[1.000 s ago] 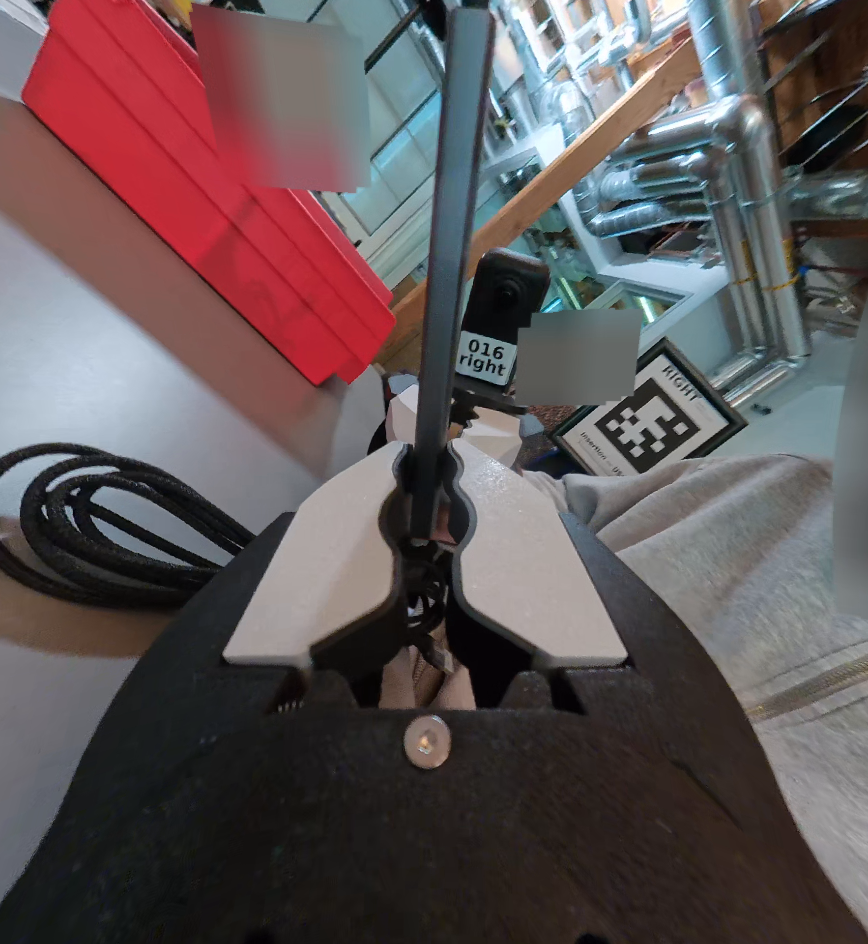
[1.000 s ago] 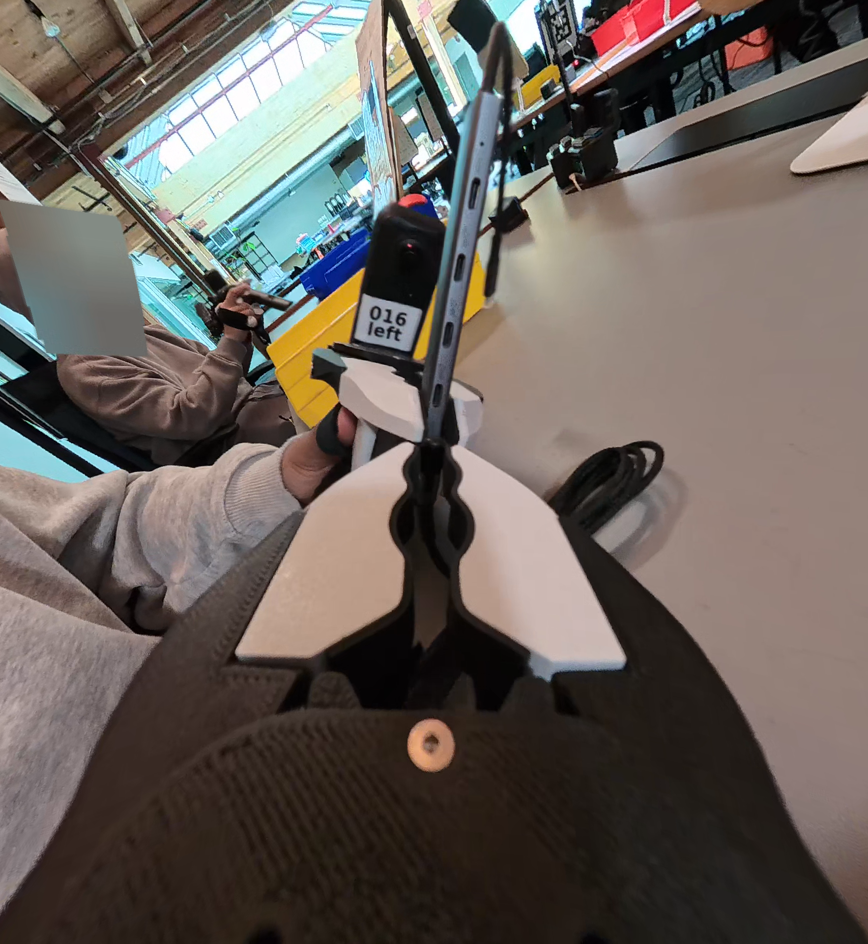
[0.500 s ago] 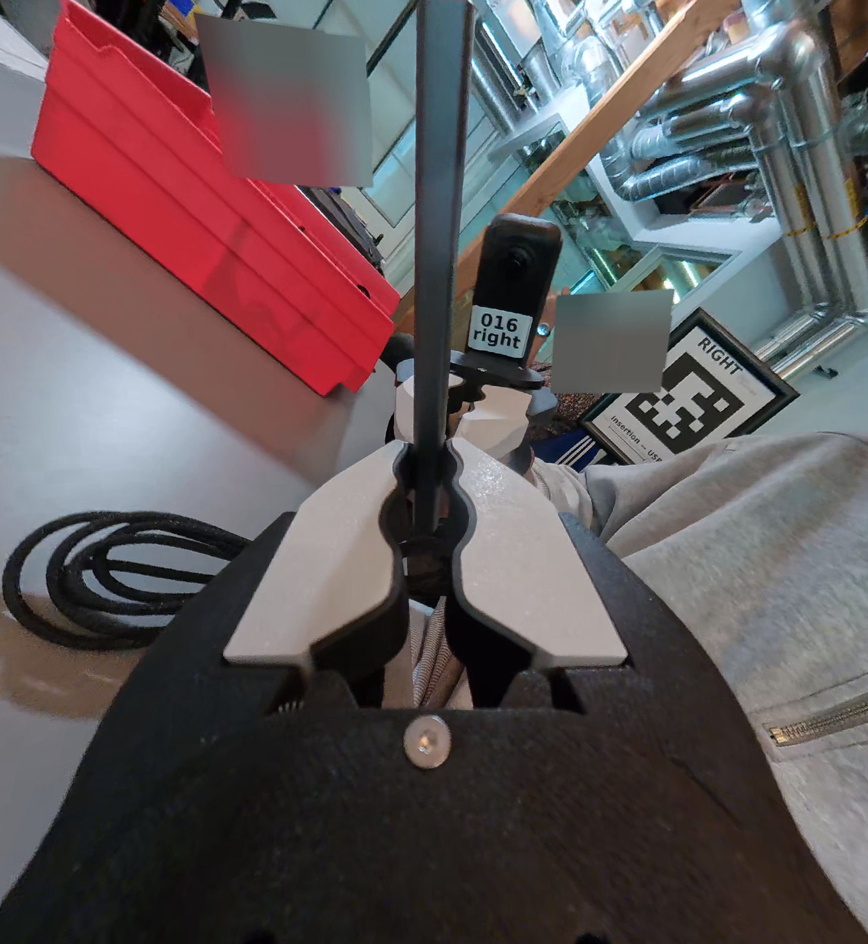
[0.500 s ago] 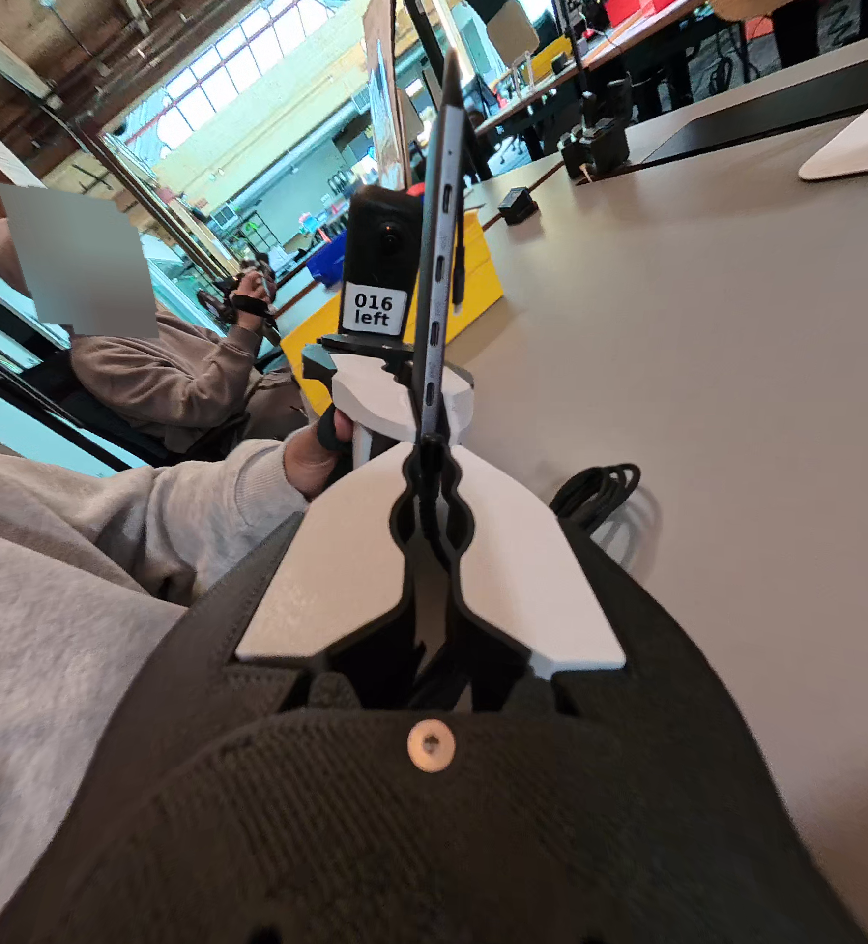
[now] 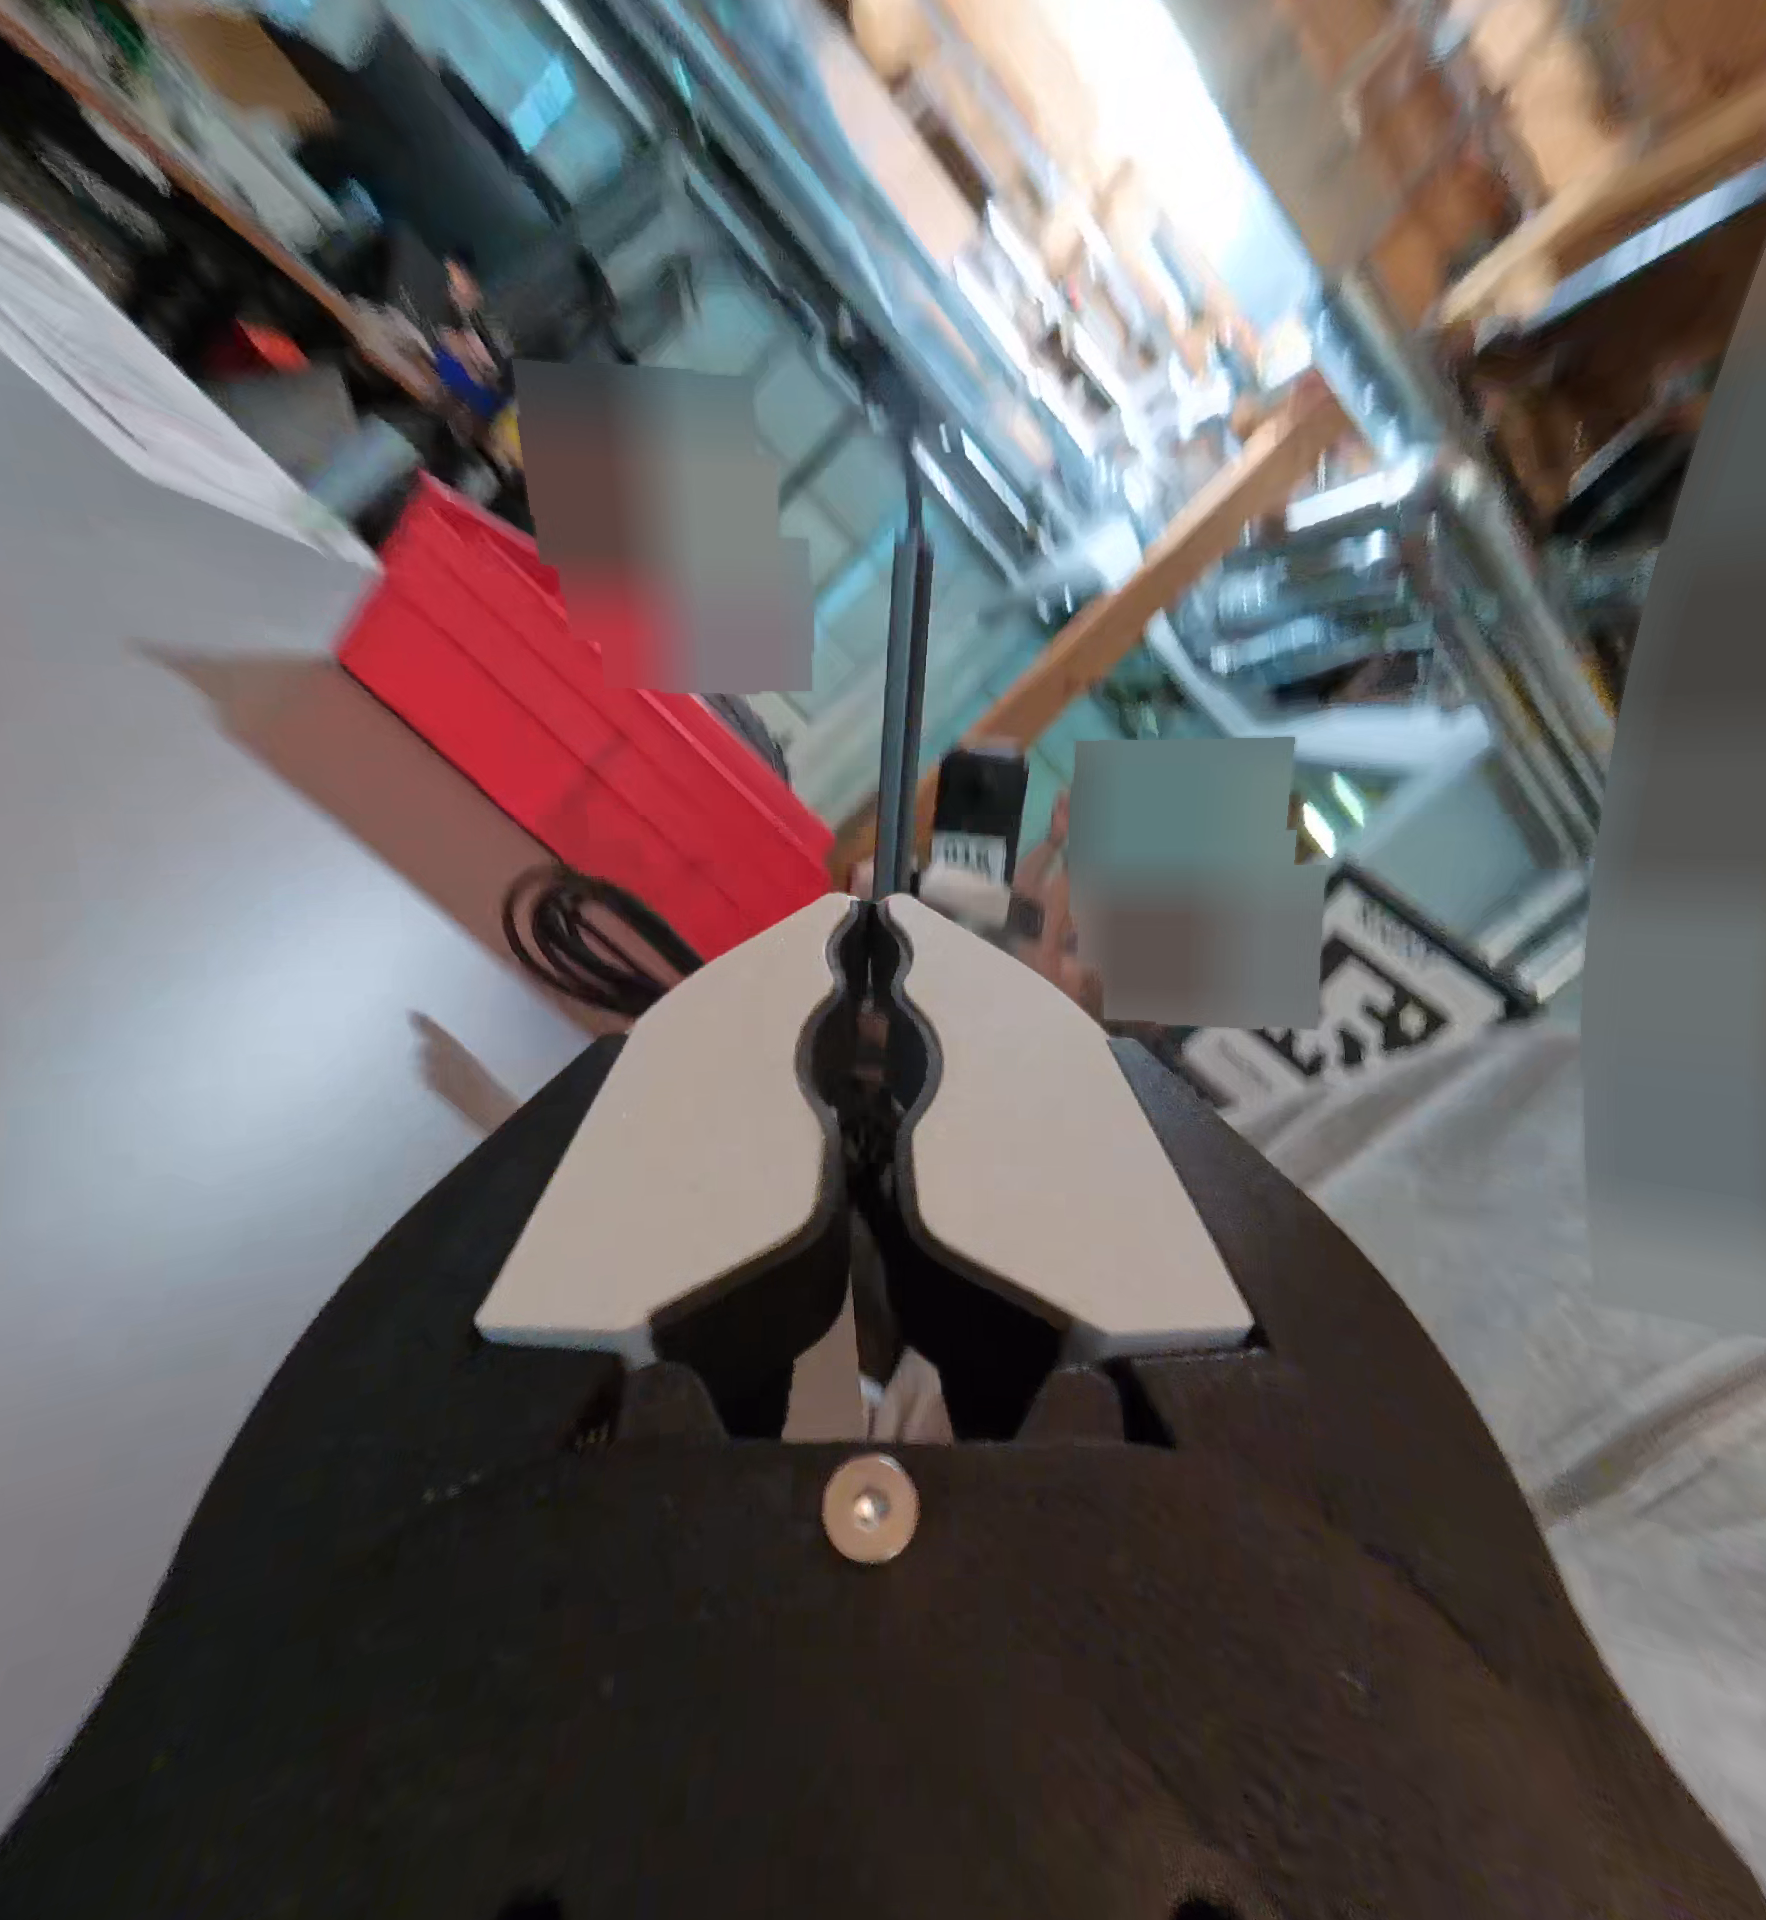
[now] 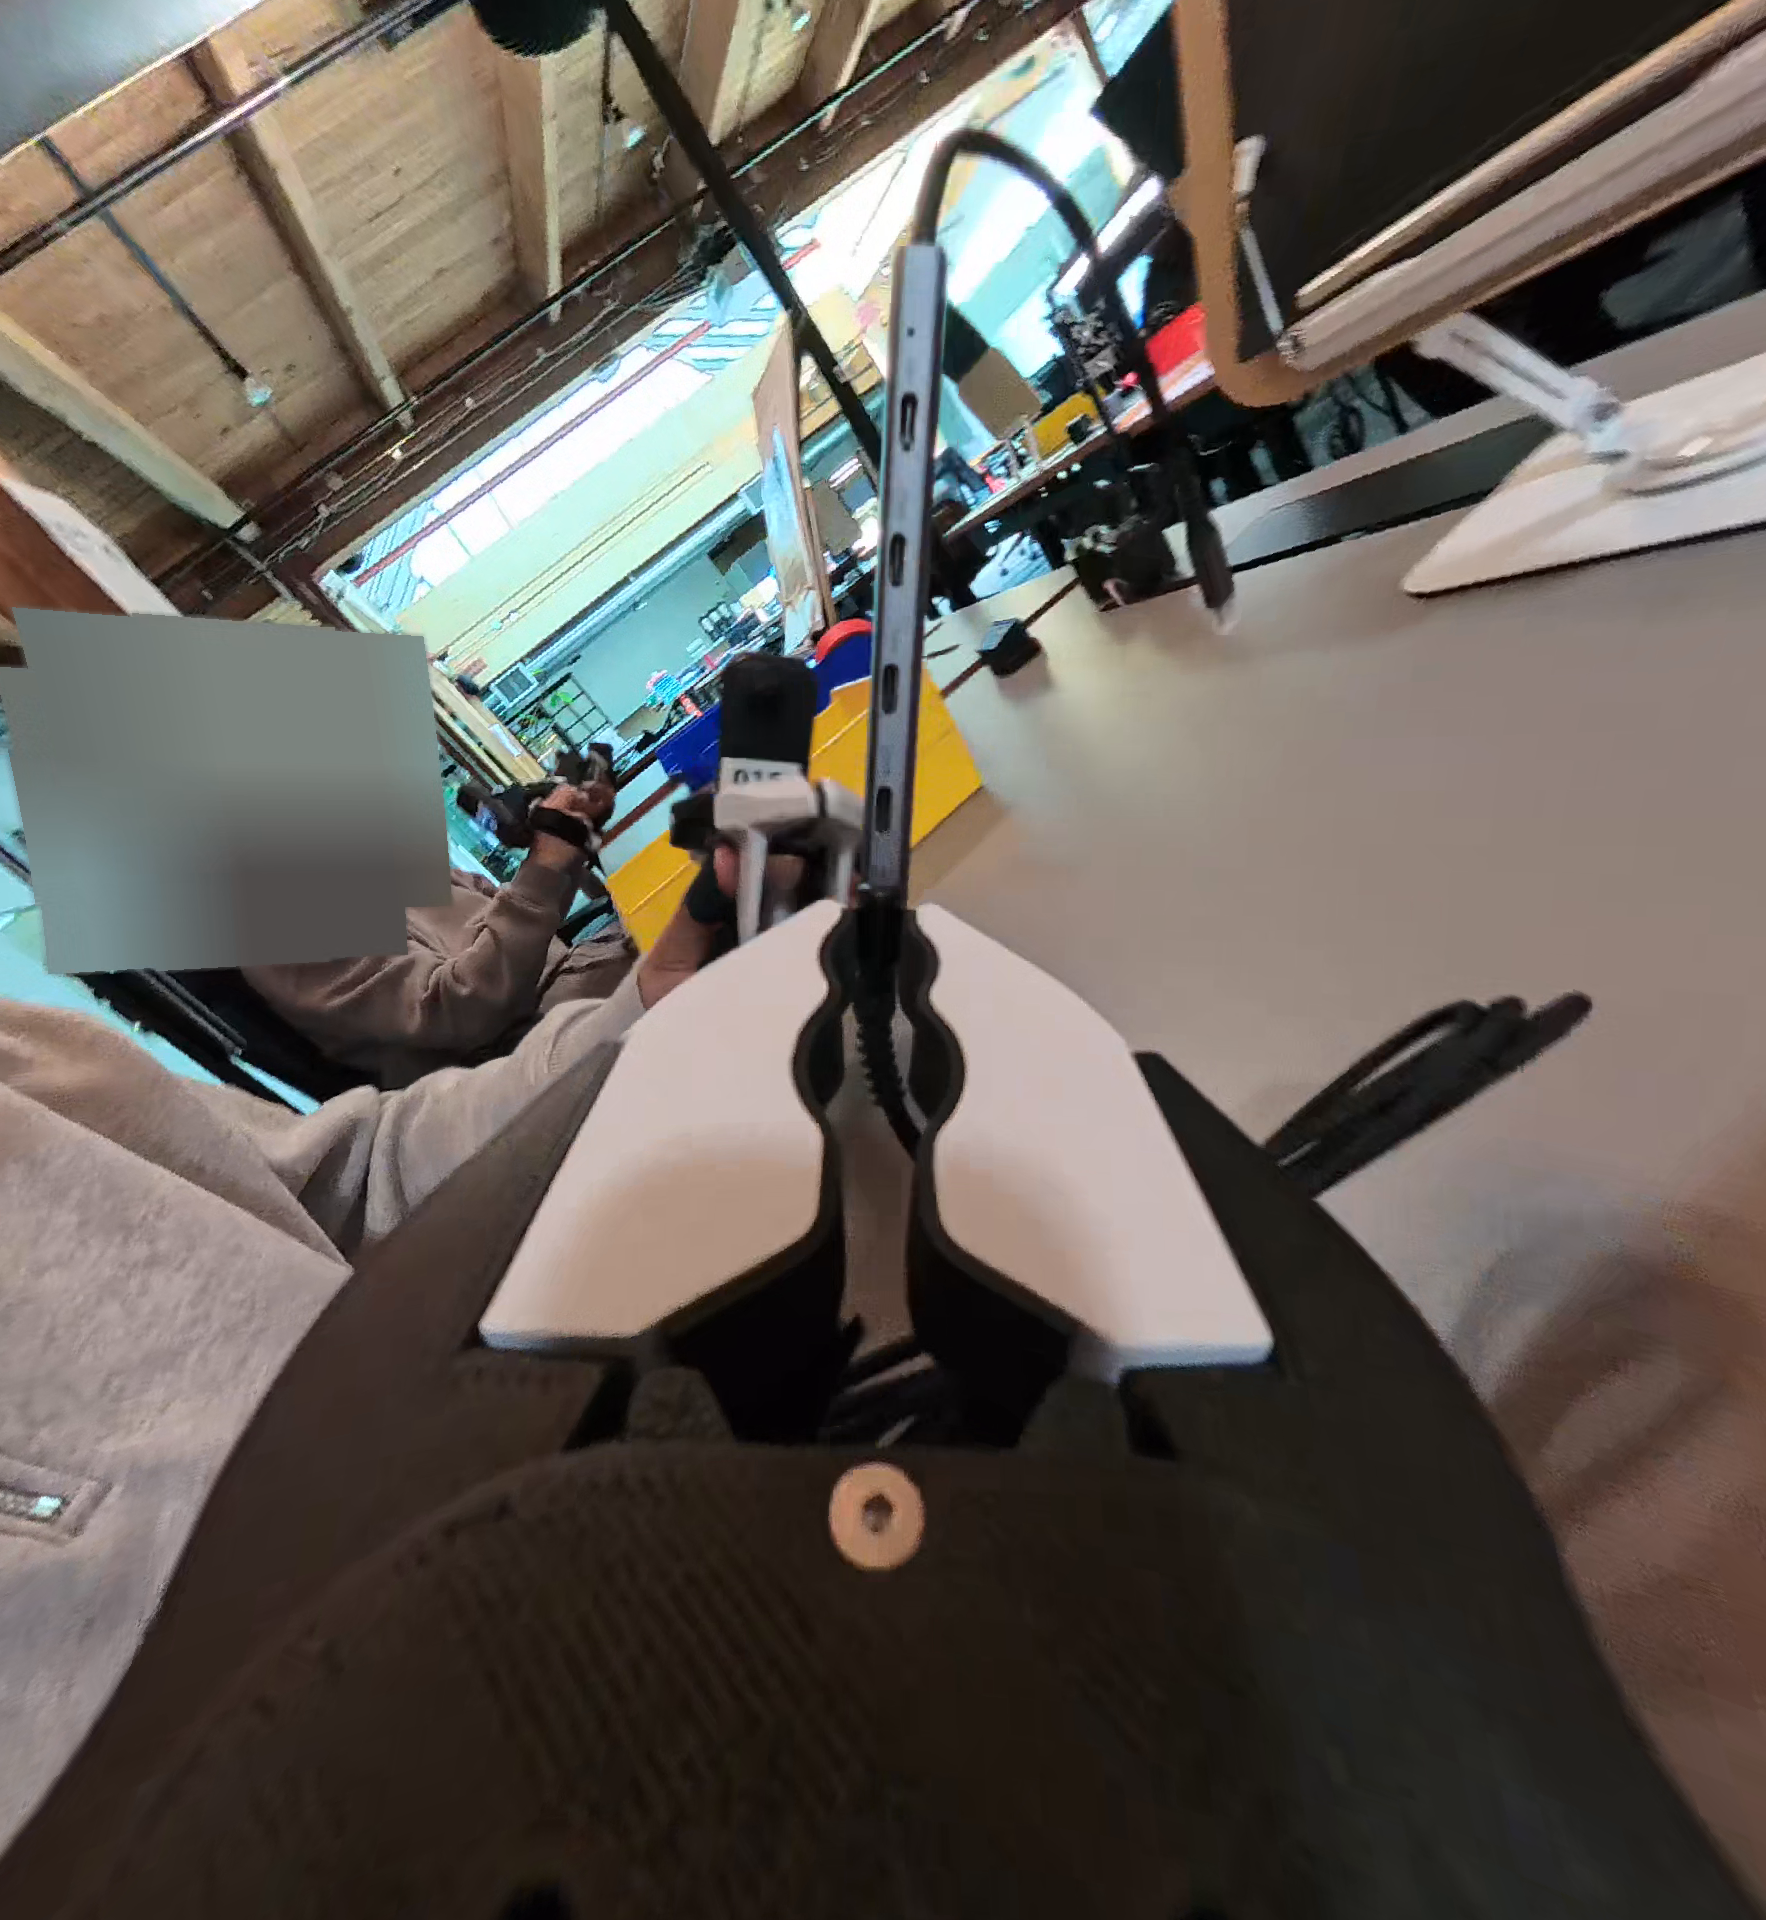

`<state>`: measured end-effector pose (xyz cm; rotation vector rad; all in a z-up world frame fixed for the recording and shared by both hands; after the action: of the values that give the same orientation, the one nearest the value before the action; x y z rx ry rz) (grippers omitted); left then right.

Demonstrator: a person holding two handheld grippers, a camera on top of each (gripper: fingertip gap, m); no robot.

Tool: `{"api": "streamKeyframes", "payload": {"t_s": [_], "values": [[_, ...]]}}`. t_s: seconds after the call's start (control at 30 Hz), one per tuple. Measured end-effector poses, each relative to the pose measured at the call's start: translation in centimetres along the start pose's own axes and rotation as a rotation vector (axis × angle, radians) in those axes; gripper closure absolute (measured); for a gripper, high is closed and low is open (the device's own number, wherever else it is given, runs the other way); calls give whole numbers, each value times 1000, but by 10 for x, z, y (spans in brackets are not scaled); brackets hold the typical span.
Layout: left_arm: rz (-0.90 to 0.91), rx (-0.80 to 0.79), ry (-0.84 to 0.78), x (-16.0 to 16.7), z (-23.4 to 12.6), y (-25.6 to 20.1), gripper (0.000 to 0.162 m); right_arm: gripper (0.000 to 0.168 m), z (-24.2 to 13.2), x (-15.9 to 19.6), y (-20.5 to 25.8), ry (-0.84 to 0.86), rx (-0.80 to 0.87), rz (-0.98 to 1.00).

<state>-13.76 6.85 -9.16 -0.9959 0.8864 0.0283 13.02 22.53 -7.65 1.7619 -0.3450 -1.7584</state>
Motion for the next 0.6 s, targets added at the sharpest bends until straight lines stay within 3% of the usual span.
{"api": "streamKeyframes", "payload": {"t_s": [0.1,0.23,0.37,0.47,0.6], "values": [[13,50,187,29,32,-2,162,161,12,10,7,39,-36,-38],[-138,185,200,49,51,-2,159,160,27,24,15,129,-76,-67],[-171,122,104,56,54,5,86,160,39,36,25,217,-69,-141],[-188,108,93,53,53,3,97,160,44,41,32,280,47,-311],[-222,7,81,55,47,10,109,160,50,47,47,374,266,-711]]}}
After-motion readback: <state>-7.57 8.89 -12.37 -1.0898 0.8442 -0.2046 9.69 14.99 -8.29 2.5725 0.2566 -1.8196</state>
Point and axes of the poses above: each gripper's, where its closed fingertips meet, z out along the fingers, x out of its underside, y = z × x across the jaws, the point moved 10 cm from there along -z, back along the fingers, and after that the axes turned 1 degree about -x, right-handed, at the moved point
